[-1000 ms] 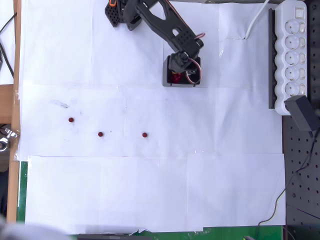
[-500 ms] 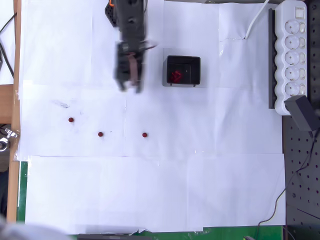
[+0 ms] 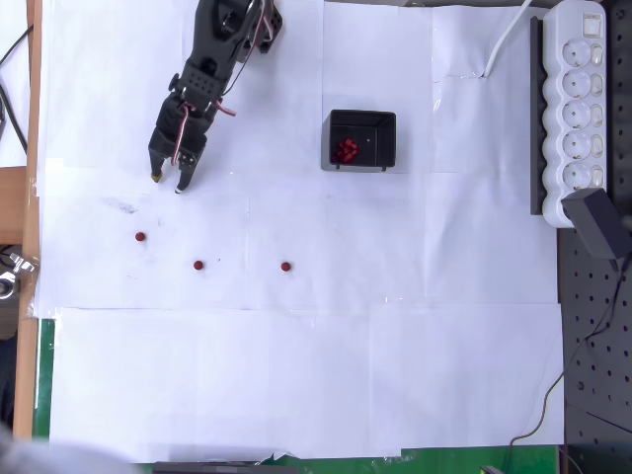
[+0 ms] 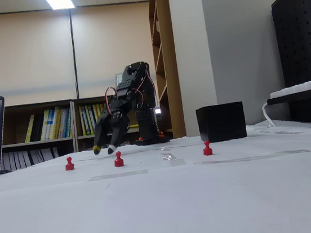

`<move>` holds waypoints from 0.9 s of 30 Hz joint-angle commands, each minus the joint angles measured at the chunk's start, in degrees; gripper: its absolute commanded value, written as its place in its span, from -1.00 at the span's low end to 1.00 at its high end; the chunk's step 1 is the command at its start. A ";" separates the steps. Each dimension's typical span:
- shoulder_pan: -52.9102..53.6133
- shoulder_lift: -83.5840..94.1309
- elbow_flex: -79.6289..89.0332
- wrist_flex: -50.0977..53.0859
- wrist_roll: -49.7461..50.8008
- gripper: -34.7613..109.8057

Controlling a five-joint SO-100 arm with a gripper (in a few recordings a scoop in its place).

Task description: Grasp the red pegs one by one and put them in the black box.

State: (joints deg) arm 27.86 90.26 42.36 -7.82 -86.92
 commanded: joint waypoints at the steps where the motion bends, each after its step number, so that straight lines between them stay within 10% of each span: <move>1: 0.79 6.24 6.68 -3.43 -1.58 -0.31; 27: -0.44 25.22 25.84 -5.80 -4.39 -0.31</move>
State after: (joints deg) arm 27.42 113.91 67.32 -11.78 -90.62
